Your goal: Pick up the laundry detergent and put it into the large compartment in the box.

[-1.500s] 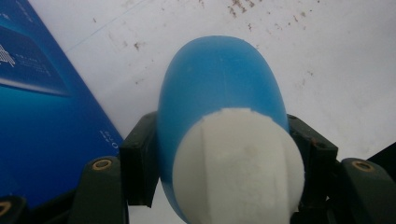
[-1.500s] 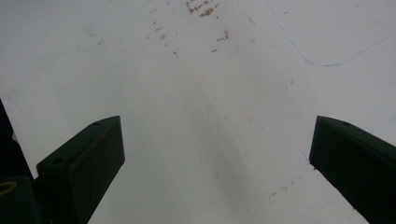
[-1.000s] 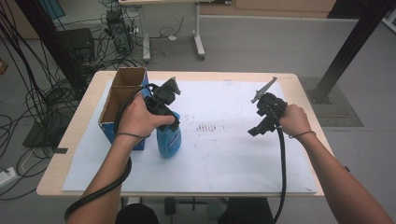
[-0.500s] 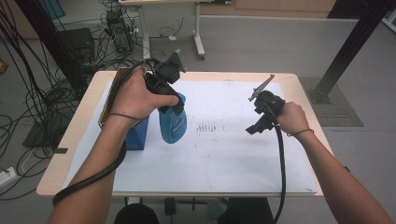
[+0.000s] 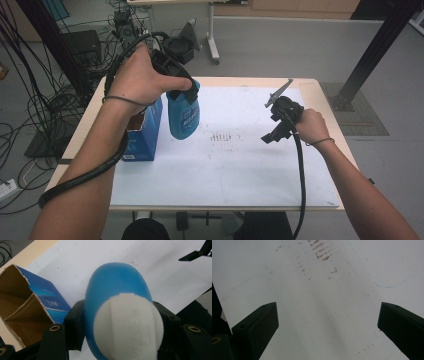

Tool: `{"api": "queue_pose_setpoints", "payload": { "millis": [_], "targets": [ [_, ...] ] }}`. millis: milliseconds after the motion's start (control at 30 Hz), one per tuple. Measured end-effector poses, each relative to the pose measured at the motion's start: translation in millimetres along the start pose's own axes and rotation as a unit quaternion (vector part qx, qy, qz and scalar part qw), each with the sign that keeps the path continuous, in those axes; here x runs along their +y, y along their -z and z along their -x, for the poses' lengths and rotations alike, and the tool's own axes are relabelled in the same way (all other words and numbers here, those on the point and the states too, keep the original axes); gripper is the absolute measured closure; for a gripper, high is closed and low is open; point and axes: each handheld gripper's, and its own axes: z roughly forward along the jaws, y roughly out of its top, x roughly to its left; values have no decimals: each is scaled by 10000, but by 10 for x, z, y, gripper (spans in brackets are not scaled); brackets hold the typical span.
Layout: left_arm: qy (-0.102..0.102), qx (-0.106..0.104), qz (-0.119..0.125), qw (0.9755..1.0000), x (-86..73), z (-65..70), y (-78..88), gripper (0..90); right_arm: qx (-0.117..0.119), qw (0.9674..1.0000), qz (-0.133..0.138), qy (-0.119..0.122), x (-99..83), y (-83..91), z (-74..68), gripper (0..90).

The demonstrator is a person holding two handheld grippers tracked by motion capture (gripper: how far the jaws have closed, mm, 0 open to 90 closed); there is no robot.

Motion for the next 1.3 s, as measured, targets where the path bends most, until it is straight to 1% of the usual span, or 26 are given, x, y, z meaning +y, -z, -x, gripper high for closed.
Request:
{"api": "queue_pose_setpoints", "payload": {
  "millis": [100, 133, 167, 200, 233, 367, 467, 667, 700, 733, 833, 933, 967, 1000, 1033, 1100, 1133, 1167, 1200, 1233, 1300],
  "targets": [
    [-51, 28, 74, 10000, 80, 15, 171, 379, -22, 10000, 6, -17, -1, 6, 5, 32],
    [-51, 28, 74, 10000, 80, 15, 171, 379, -37, 10000, -7, 13, -3, 13, 11, 32],
    [-47, 40, 140, 9999, 120, 19, 271, 379, -21, 10000, 31, -43, -5, 15, 7, 32],
    [-37, 29, 193, 9998, 137, 17, 320, 379, -32, 10000, 17, -22, -7, 22, 14, 31],
    [-37, 29, 193, 9998, 137, 17, 320, 379, -32, 10000, 17, -22, -7, 22, 14, 31],
    [-34, 31, 300, 9995, 204, 13, 486, 379, -44, 10000, 37, -56, -21, 31, 25, 31],
    [-39, 42, 319, 9995, 213, 20, 506, 379, -54, 10000, 38, -47, -20, 32, 25, 31],
    [-22, -36, 270, 9996, 229, 5, 480, 379, -57, 10000, 19, -38, -15, 34, 21, 31],
    [5, -32, 297, 9996, 226, -2, 476, 379, -57, 10000, 33, -14, -19, 33, 27, 31],
    [40, -32, 274, 9996, 223, -11, 475, 379, -57, 10000, 33, -14, -19, 33, 27, 31],
    [191, 4, 326, 9993, 207, -61, 476, 379, -58, 9999, 58, -59, -28, 39, 26, 31],
    [250, -3, 294, 9993, 203, -101, 481, 379, -46, 10000, 55, -61, -28, 39, 25, 32],
    [320, -20, 304, 9990, 201, -139, 477, 379, -51, 10000, 60, -25, -26, 42, 25, 31],
    [338, -12, 276, 9990, 199, -164, 479, 379, -59, 10000, 51, -49, -22, 43, 17, 32],
    [374, -3, 283, 9989, 195, -191, 483, 379, -60, 10000, 55, -14, -23, 42, 19, 32],
    [436, 32, 236, 9988, 183, -245, 493, 378, -43, 10000, 68, -18, -26, 43, 15, 32],
    [436, 32, 236, 9988, 183, -245, 493, 378, -57, 10000, 50, -2, -27, 46, 19, 31],
    [508, 84, 216, 9984, 170, -305, 505, 379, -54, 9999, 87, -44, -30, 45, 16, 31],
    [508, 84, 216, 9984, 170, -305, 505, 378, -52, 9999, 84, -47, -32, 48, 17, 31],
    [617, 162, 217, 9977, 155, -369, 517, 379, -45, 9999, 80, -51, -32, 50, 15, 32],
    [738, 261, 220, 9967, 136, -438, 532, 379, -75, 9999, 80, -26, -31, 58, 14, 31]
  ]
}}
